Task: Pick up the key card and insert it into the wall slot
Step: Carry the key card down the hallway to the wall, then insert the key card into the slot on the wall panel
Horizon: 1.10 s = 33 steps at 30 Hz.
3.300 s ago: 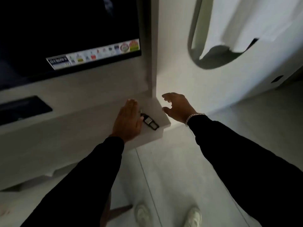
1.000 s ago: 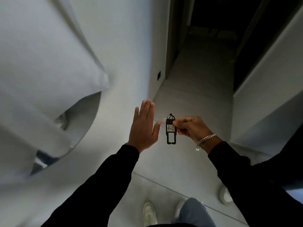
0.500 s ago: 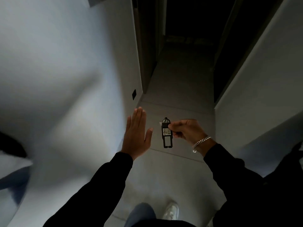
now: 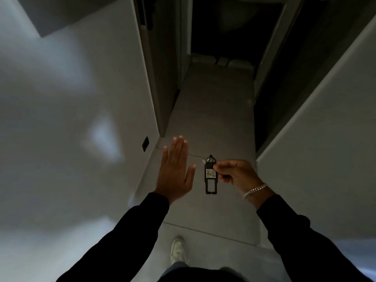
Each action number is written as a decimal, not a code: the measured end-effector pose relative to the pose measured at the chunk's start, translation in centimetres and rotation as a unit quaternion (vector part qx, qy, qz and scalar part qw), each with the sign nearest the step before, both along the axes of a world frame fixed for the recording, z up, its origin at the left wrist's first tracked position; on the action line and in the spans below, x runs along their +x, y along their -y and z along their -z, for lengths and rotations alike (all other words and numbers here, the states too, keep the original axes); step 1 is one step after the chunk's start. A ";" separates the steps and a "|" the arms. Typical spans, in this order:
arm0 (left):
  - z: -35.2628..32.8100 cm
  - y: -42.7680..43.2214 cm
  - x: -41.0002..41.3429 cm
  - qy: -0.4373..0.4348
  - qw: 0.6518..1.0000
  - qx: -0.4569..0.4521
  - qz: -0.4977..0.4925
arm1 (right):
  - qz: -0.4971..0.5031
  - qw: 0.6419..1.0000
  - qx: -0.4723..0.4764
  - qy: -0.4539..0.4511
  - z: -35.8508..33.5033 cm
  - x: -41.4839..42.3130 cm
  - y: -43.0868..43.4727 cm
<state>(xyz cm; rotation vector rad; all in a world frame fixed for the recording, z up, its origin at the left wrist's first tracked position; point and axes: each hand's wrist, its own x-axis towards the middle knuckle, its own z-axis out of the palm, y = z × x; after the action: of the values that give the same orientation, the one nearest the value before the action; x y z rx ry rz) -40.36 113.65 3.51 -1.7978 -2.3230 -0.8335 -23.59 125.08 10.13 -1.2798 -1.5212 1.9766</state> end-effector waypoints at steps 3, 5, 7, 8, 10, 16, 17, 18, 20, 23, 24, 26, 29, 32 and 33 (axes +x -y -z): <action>-0.6 -5.0 -2.0 -0.004 1.000 -0.004 0.014 | 0.012 1.000 -0.009 -0.005 -0.1 -1.8 -4.5; -0.3 -8.2 -3.0 0.004 1.000 -0.014 0.003 | 0.008 1.000 -0.013 -0.007 0.2 -2.9 -7.9; 0.0 -11.1 -3.5 0.008 1.000 -0.019 -0.005 | 0.001 1.000 -0.021 -0.011 0.4 -3.6 -11.2; 0.3 -12.8 -3.9 0.007 1.000 -0.021 -0.011 | -0.005 1.000 -0.026 -0.015 0.8 -4.1 -13.1; 1.0 -15.9 -4.7 0.001 0.999 -0.019 -0.039 | -0.032 0.999 -0.034 -0.016 1.6 -5.6 -17.1; -0.2 -22.0 -7.9 0.025 0.981 -0.002 -0.191 | -0.127 0.991 -0.038 -0.010 0.2 -11.4 -26.8; -1.0 -22.8 -8.6 0.023 0.975 0.002 -0.220 | -0.147 0.989 -0.032 -0.010 -0.6 -12.8 -28.4; -1.6 -23.5 -9.4 0.022 0.969 0.008 -0.247 | -0.169 0.985 -0.022 -0.010 -1.2 -14.2 -29.7; -2.4 -24.3 -11.3 0.023 0.955 0.020 -0.295 | -0.212 0.977 -0.001 -0.015 -2.2 -17.4 -32.0; -3.2 -25.0 -13.9 0.016 0.936 0.039 -0.351 | -0.252 0.967 -0.019 -0.030 -3.0 -22.4 -34.3; -3.3 -25.0 -15.0 0.016 0.929 0.049 -0.367 | -0.263 0.964 -0.031 -0.032 -3.0 -24.3 -34.7; -3.4 -25.0 -17.1 0.014 0.917 0.067 -0.392 | -0.286 0.956 -0.044 -0.037 -3.0 -27.7 -35.1; -4.1 -24.9 -20.5 0.005 0.898 0.091 -0.430 | -0.328 0.943 -0.037 -0.041 -3.5 -32.3 -34.9; -6.1 -24.9 -23.1 -0.012 0.883 0.113 -0.455 | -0.379 0.924 -0.013 -0.053 -5.2 -36.4 -34.8; -6.9 -24.8 -23.9 -0.023 0.881 0.117 -0.458 | -0.398 0.916 0.002 -0.058 -6.1 -37.8 -34.9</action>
<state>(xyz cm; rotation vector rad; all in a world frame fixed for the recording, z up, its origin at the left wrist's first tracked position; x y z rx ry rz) -64.27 138.50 10.40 -0.4668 -2.4662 -0.8048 -61.41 159.95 16.21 -0.5302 -2.2038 2.4301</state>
